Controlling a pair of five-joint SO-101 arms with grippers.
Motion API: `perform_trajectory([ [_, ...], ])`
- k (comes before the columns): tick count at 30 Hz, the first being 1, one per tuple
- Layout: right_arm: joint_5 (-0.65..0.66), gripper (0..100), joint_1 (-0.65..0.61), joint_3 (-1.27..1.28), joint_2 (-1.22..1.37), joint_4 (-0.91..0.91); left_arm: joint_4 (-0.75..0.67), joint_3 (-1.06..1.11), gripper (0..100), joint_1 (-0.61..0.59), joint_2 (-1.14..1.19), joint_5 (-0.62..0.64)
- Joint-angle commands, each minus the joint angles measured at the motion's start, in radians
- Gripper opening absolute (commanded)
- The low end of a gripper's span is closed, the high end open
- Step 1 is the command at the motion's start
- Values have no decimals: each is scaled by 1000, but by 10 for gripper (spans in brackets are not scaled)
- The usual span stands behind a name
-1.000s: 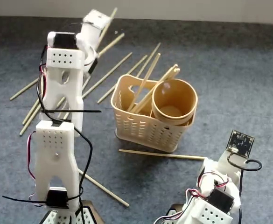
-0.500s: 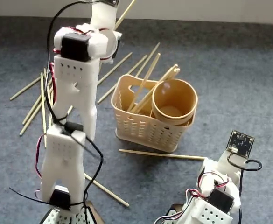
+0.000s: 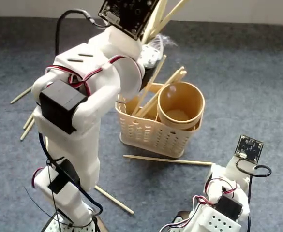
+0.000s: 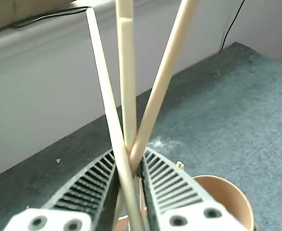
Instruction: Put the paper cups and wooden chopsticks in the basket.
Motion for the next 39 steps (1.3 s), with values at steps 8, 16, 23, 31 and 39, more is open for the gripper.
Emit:
perform_trajectory([
  [8, 6, 56, -2, 150, -4, 5, -40, 24, 3, 31, 74, 49],
  [16, 6, 56, -2, 150, -4, 5, -40, 19, 3, 33, 165, 80],
  [23, 6, 56, -2, 150, -4, 5, -38, 19, 72, 33, 162, 81],
  [31, 6, 56, -2, 150, -4, 5, -3, 18, 87, 62, 160, 81],
  [39, 6, 56, -2, 150, -4, 5, 44, -82, 85, 68, 162, 80],
])
